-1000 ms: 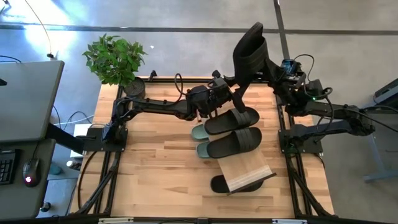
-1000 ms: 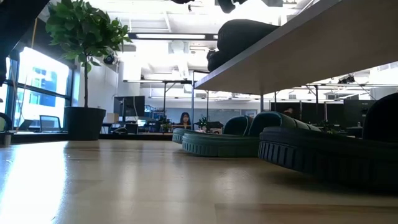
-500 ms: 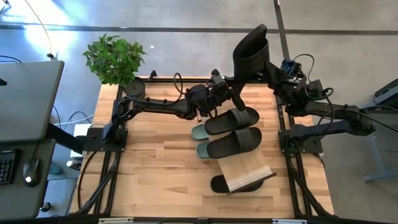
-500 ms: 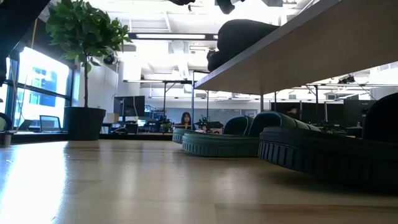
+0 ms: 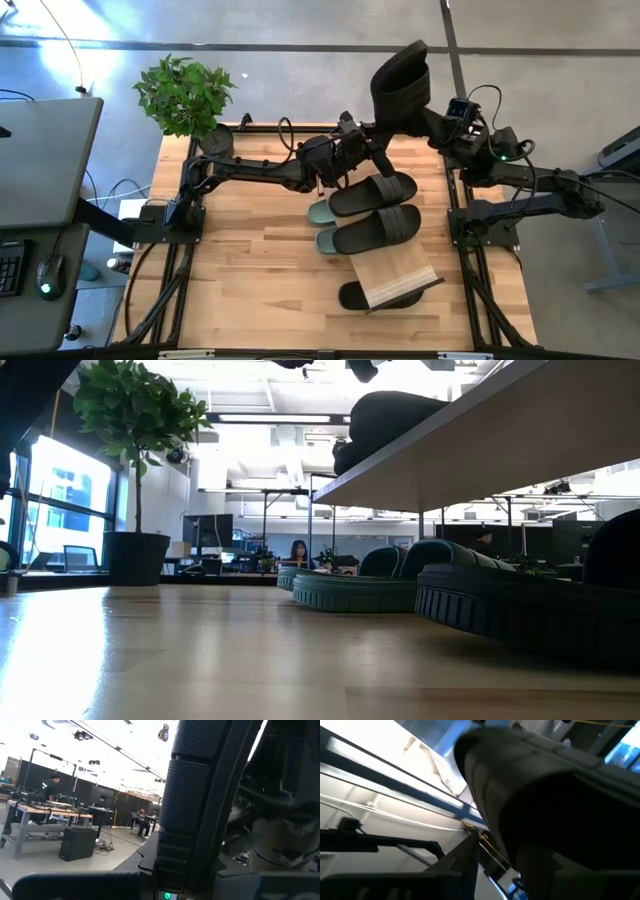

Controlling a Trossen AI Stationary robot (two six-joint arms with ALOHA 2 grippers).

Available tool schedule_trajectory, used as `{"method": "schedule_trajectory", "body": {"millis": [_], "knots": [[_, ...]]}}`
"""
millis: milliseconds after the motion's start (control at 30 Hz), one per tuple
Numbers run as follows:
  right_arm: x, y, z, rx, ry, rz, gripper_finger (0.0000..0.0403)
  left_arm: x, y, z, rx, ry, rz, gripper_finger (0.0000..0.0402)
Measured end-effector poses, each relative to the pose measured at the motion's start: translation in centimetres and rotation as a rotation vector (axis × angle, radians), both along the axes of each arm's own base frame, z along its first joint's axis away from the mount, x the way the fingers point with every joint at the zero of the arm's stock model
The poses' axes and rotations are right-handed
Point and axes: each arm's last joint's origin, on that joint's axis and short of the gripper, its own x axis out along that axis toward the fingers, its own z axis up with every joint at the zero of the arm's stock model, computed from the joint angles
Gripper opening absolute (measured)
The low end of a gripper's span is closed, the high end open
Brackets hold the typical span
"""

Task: Pick and place slides into the shelf
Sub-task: Put the black slides under the shelf

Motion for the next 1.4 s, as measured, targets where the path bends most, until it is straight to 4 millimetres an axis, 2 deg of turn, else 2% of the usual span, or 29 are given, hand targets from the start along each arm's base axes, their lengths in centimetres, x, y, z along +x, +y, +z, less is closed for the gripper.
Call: {"method": "schedule_trajectory", "body": {"millis": [233,400,667,833,1000,1167,1300,1400], "knots": [[-0.4,0.2,-0.3,-0.016,0.096,0.031,0.0149,0.1,-0.2,0.0,0.007,0.002,-0.018,0.0053],[-1.8,0.9,-0.2,-0.053,0.174,0.094,0.0154,-0.1,-0.5,0.4,0.016,-0.004,-0.050,0.0053],[-6.3,2.2,-0.7,-0.124,0.343,0.098,0.0154,-1.6,-0.9,2.9,-0.022,0.006,-0.151,0.0053],[-9.8,3.1,-1.3,-0.174,0.403,0.075,0.0154,-2.9,-1.5,4.5,-0.061,0.060,-0.311,0.0053],[-12.4,3.8,-2.4,-0.194,0.471,0.072,0.0154,-5.1,-2.9,7.0,-0.095,0.102,-0.558,0.0053],[-14.2,4.3,-3.0,-0.217,0.487,0.075,0.0154,-8.3,-4.7,9.2,-0.236,0.178,-0.770,0.0053],[-15.0,4.5,-3.2,-0.221,0.487,0.075,0.0154,-11.3,-5.9,10.3,-0.419,0.310,-0.997,0.0053],[-15.1,4.6,-3.4,-0.232,0.497,0.098,0.0154,-12.9,-7.4,10.0,-0.601,0.435,-1.134,0.0053]]}}
